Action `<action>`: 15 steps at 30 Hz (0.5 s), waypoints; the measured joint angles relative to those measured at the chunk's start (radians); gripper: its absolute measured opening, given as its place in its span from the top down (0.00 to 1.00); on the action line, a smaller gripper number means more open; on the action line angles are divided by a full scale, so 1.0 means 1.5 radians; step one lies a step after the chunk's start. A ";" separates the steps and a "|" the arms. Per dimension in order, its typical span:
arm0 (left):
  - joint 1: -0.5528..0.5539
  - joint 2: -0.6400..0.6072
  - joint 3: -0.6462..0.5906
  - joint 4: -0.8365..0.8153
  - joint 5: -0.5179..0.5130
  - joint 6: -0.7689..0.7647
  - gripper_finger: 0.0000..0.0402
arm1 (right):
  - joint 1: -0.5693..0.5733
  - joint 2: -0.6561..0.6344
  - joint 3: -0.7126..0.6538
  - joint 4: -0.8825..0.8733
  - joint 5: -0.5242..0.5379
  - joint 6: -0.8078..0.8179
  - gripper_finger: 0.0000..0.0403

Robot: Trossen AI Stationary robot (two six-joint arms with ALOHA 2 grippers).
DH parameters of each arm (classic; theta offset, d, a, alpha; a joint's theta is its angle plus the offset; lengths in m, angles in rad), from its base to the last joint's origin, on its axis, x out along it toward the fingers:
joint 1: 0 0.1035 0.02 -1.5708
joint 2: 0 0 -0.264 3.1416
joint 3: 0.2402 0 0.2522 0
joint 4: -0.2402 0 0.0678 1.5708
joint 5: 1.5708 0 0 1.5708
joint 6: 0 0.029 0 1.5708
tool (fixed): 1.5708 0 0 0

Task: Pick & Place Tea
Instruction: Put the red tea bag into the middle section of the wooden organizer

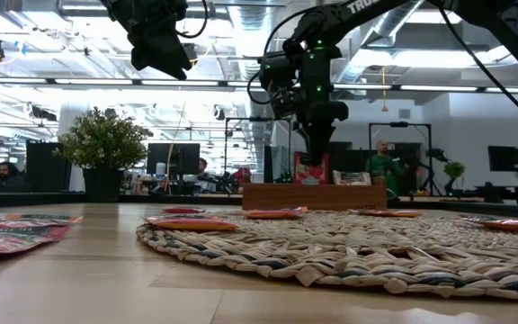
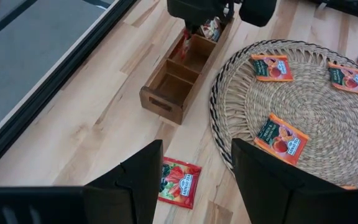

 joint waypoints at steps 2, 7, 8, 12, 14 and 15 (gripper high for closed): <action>0.000 0.000 0.000 0.000 0.000 0.000 0.55 | 0.000 0.000 0.000 0.000 0.002 0.001 0.92; 0.000 0.000 0.000 0.000 0.000 0.000 0.55 | 0.000 0.000 0.000 0.000 0.005 0.001 0.86; 0.000 0.000 0.000 0.000 0.000 0.000 0.55 | 0.000 0.000 0.000 0.000 0.006 0.001 0.85; 0.000 0.000 0.000 0.000 0.000 0.000 0.55 | 0.000 0.000 0.000 0.000 0.006 0.000 0.82; 0.000 0.000 0.000 0.000 0.000 0.000 0.55 | 0.000 0.000 0.000 0.000 0.009 0.000 0.81; 0.000 0.000 0.000 0.000 0.000 0.000 0.55 | 0.000 0.000 0.000 0.000 0.009 0.001 0.81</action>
